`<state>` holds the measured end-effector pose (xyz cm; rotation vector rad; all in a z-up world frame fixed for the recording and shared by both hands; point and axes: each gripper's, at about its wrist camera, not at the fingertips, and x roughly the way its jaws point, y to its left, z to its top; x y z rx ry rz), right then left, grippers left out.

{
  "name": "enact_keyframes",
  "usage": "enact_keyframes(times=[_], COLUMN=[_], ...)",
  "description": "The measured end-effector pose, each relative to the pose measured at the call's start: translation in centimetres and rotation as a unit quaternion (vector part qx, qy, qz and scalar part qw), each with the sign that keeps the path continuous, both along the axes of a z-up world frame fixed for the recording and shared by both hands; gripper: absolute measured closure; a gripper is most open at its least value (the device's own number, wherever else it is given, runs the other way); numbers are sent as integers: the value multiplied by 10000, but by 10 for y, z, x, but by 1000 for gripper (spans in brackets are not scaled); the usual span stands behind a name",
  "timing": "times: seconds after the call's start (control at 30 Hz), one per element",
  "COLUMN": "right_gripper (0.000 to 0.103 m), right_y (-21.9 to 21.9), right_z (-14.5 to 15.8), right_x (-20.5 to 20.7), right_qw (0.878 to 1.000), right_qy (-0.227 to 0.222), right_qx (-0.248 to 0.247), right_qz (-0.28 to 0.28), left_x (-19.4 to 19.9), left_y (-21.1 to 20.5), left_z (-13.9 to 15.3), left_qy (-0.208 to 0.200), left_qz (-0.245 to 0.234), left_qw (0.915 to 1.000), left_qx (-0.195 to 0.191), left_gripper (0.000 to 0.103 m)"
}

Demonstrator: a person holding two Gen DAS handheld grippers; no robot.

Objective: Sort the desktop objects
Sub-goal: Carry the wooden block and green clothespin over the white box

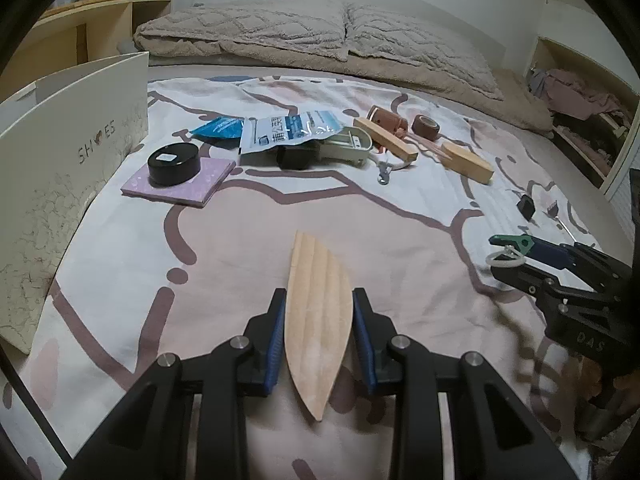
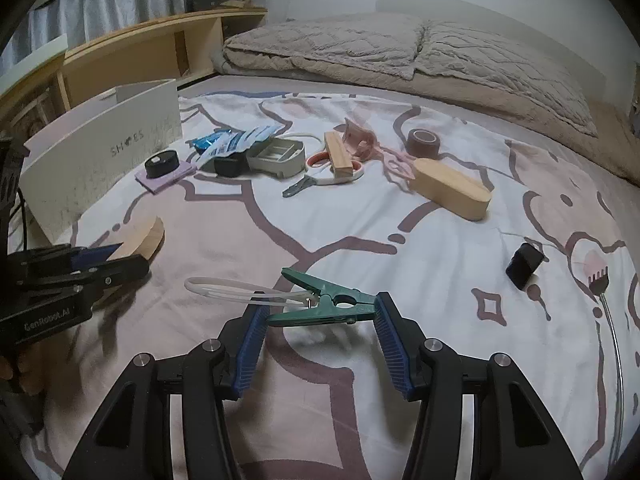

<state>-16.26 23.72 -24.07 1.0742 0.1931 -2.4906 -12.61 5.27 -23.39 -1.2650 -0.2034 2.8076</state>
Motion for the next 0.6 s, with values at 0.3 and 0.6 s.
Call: enact_keyframes(times=[0.3, 0.6], right_gripper=[49, 49], right_y=[-5, -12], right_z=[18, 69], right_x=[1, 5], right_qw=[10000, 9987], right_qy=[3, 235], right_qx=[-58, -359], right_qz=[74, 267], left_x=[7, 10], left_y=[-1, -13], left_z=[20, 64], left_qy=[150, 602], left_qz=[-7, 134], left_qw=[9999, 9981], left_qx=[18, -14], left_gripper=[72, 72])
